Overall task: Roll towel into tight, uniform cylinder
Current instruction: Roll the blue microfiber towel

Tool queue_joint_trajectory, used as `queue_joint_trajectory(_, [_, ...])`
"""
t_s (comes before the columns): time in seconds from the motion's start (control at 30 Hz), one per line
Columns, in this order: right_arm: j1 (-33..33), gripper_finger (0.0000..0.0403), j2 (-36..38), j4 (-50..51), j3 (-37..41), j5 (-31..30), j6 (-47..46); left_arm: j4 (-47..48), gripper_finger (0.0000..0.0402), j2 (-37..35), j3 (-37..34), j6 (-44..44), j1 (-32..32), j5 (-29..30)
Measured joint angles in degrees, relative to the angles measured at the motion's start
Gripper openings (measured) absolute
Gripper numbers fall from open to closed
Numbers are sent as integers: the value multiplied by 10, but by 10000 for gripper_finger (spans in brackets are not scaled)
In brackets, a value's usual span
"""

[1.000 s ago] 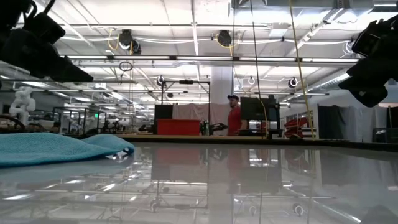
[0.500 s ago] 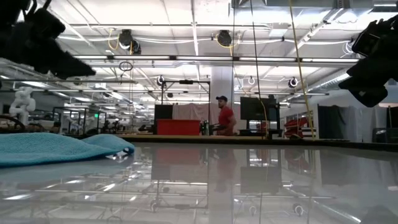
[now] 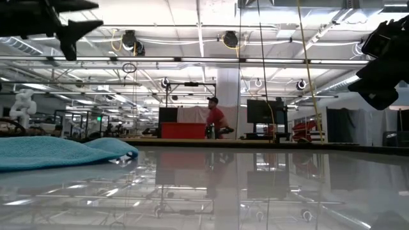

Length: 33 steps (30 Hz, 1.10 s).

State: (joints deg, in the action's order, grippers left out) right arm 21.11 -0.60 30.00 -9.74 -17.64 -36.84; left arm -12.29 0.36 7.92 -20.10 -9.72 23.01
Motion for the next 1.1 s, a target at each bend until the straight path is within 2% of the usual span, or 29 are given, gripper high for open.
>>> queue_joint_trajectory(0.07, [0,148,0,0,0,0,0,-56,173,3,0,48,0,-17])
queue_joint_trajectory(0.13, [0,148,0,0,0,0,0,-100,173,10,9,88,-2,-69])
queue_joint_trajectory(0.23, [0,148,0,0,0,0,0,-73,173,41,40,111,-7,-125])
queue_joint_trajectory(0.3, [0,148,0,0,0,0,0,-33,173,79,68,104,-14,-142])
queue_joint_trajectory(0.7, [0,148,0,0,0,0,0,240,173,442,288,90,-57,-137])
queue_joint_trajectory(0.93, [0,148,0,0,0,0,0,336,173,606,389,116,-63,-131])
queue_joint_trajectory(1.1, [0,148,0,0,0,0,0,391,173,704,427,120,-63,-134])
